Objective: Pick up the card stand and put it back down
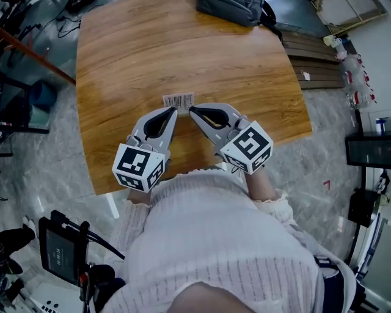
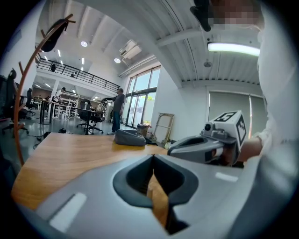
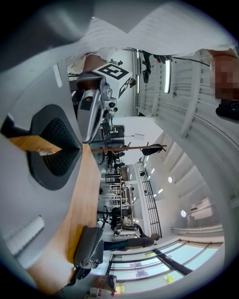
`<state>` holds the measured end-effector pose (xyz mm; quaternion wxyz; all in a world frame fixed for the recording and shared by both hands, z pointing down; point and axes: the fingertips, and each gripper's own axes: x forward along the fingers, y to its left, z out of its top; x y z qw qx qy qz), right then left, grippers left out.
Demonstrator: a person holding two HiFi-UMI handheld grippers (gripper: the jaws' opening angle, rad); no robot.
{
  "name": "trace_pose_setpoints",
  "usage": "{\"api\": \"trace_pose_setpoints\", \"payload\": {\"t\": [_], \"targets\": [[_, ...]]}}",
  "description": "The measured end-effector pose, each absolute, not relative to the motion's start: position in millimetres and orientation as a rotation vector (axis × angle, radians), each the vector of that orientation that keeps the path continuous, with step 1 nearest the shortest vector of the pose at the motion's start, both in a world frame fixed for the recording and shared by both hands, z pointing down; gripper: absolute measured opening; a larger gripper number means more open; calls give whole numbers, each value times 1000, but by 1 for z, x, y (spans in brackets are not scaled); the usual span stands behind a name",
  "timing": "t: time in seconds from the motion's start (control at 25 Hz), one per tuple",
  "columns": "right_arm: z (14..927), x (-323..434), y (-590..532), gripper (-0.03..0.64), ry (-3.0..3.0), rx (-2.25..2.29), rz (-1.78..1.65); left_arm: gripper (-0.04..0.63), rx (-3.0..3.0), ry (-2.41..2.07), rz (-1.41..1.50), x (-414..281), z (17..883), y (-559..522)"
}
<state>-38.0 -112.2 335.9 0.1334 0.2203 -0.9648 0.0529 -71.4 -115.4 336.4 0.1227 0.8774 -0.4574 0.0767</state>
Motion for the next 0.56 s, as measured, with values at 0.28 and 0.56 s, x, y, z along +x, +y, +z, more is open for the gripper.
{"api": "trace_pose_setpoints", "payload": {"t": [0.28,0.56], "targets": [[339,-34,-116,0,-2795,663,161,9,2571,-1329,236,-71,337,-116],[338,-34,-117,0,-2797,657,142,8,2588,-1311,255,-64,337,-115]]}}
